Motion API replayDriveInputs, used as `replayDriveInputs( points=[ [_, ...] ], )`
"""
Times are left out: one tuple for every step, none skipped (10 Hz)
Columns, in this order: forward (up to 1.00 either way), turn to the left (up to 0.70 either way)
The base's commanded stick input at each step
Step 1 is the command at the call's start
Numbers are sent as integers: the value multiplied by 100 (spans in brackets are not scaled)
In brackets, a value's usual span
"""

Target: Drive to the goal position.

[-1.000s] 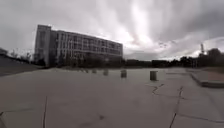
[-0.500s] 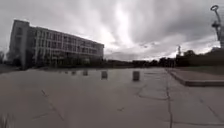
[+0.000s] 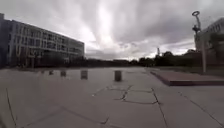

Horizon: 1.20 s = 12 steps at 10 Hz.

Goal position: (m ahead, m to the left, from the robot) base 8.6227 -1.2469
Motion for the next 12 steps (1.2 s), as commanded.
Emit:
replayDriveInputs(
  points=[
    [70, 0],
    [70, 0],
    [70, 0],
    [70, 0],
    [70, 0],
    [70, 0],
    [70, 0],
    [70, 0],
    [70, 0],
    [70, 0],
    [70, 0],
    [70, 0]
  ],
)
